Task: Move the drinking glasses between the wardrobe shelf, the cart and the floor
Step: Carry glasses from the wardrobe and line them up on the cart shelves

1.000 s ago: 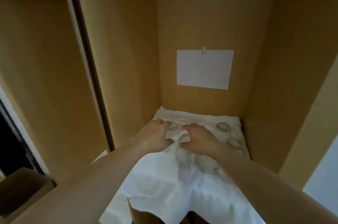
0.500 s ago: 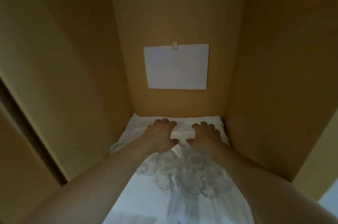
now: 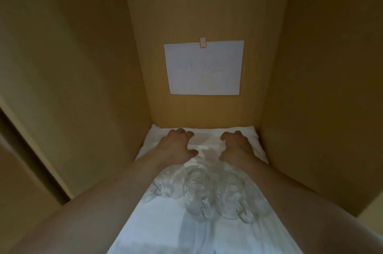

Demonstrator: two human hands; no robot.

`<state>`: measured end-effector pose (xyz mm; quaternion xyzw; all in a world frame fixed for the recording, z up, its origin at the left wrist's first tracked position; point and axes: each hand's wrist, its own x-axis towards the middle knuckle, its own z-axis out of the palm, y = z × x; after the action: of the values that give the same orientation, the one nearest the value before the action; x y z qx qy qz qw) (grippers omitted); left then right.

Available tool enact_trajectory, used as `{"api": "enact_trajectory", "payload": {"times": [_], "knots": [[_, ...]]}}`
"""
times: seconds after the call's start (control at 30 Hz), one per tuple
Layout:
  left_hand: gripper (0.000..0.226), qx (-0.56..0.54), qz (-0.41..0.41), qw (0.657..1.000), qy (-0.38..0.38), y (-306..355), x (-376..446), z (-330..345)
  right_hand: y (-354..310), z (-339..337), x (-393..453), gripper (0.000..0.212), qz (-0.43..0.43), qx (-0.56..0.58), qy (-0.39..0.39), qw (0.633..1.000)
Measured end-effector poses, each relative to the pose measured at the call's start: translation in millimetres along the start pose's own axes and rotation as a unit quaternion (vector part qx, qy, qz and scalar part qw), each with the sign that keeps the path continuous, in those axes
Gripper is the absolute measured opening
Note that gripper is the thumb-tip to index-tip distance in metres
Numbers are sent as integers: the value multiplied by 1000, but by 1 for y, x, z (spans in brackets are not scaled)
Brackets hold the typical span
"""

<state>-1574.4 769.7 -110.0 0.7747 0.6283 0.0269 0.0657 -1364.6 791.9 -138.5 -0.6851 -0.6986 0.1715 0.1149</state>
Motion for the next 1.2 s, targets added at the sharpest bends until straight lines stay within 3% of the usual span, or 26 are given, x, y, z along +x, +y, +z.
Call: {"api": "enact_trajectory", "payload": {"times": [0.17, 0.33, 0.47, 0.6, 0.73, 0.77, 0.9, 1.0, 1.07, 1.2], "knots": [[73, 18, -58, 998, 0, -40, -17, -16, -31, 2, -4, 90, -2, 157, 79, 984], [66, -27, -140, 989, -30, -84, -35, -13, -61, 19, -15, 89, 23, 262, 138, 955], [62, -155, -182, 970, -35, -107, -44, 0, -75, 35, -31, 79, 16, 304, 174, 937], [69, -155, -194, 968, -49, -115, -49, 24, -86, 40, -44, 74, -12, 312, 203, 928], [37, -206, -187, 959, -49, -120, -57, 43, -94, 44, -55, 77, -19, 296, 226, 928], [37, -224, -192, 955, -41, -121, -59, 44, -96, 44, -58, 75, -18, 299, 233, 925], [78, -266, -215, 939, -45, -121, -64, 43, -100, 54, -71, 71, -27, 306, 252, 917], [94, -262, -242, 932, -68, -117, -69, 35, -100, 56, -79, 71, -34, 306, 270, 912], [97, -265, -257, 925, -94, -114, -71, 29, -99, 58, -83, 71, -31, 300, 278, 912], [77, -287, -288, 898, -170, -107, -78, 22, -100, 60, -90, 69, -24, 294, 295, 909]]}}
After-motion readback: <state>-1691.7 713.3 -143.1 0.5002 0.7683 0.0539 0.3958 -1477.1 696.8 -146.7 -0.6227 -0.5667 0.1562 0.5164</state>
